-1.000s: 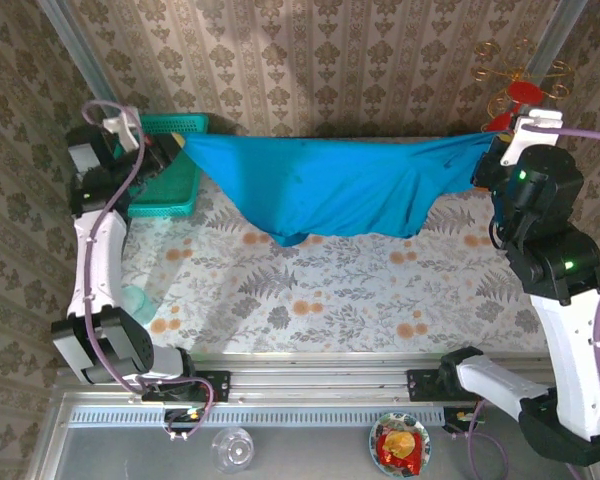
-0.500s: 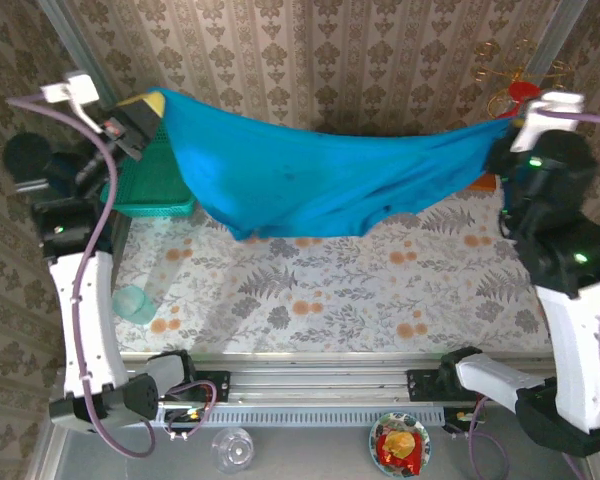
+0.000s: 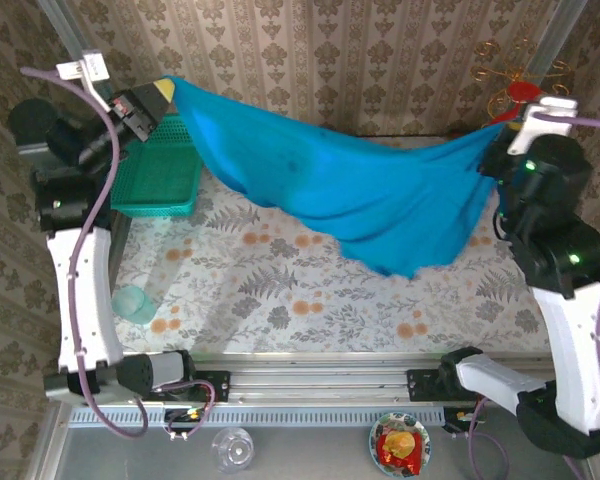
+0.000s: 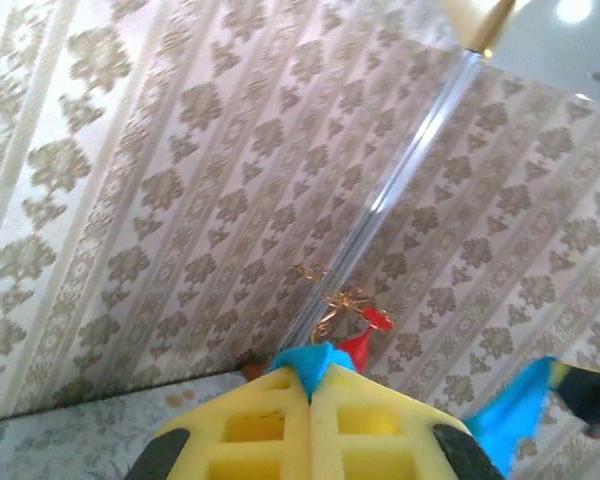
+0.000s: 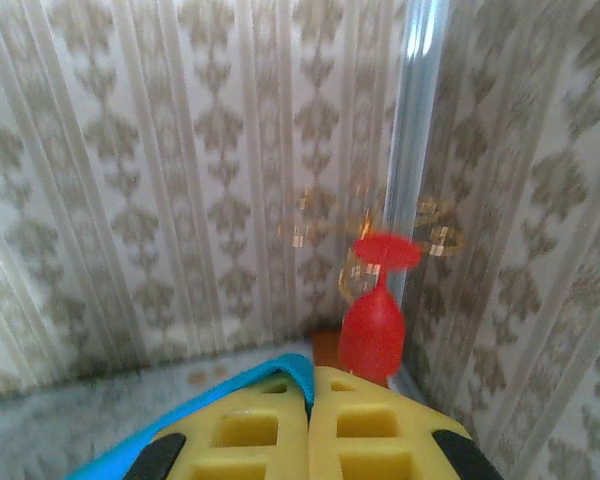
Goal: Fold the inside-out t-shirt
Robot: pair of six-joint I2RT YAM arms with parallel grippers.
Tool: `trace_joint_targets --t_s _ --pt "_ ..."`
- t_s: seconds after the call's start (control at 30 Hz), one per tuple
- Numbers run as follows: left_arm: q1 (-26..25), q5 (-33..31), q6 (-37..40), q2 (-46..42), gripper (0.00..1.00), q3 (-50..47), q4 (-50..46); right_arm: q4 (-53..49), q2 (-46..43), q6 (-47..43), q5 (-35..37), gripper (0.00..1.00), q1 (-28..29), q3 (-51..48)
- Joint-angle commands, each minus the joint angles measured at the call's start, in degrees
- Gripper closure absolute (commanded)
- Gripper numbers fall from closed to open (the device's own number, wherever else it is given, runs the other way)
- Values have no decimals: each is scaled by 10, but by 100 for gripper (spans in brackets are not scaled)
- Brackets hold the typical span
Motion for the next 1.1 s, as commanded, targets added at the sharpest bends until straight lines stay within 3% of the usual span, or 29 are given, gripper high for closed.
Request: trace_joint_targets --t_s 0.0,0.13,0.33,0.6,0.73,0.83,1.07 --pt "0 -4 26 -5 100 -47 -44 13 -51 15 17 100 -2 -4" --pt "0 -20 47 -33 100 -91 -67 -15 -73 10 16 100 -2 -5" --pt "-1 -40 110 -60 100 -68 -177 -21 -108 13 6 100 -3 -24" --pt "-27 -51 144 -34 100 -132 -207 -12 -78 4 7 100 -4 -66" --pt "-55 -59 172 23 100 -200 -198 13 -43 -5 21 100 -14 -126" --pt "-64 -28 182 96 100 -228 -174 35 -18 4 17 100 -41 -174" --pt "-86 20 209 298 99 -182 -156 50 2 34 -6 100 -76 -235"
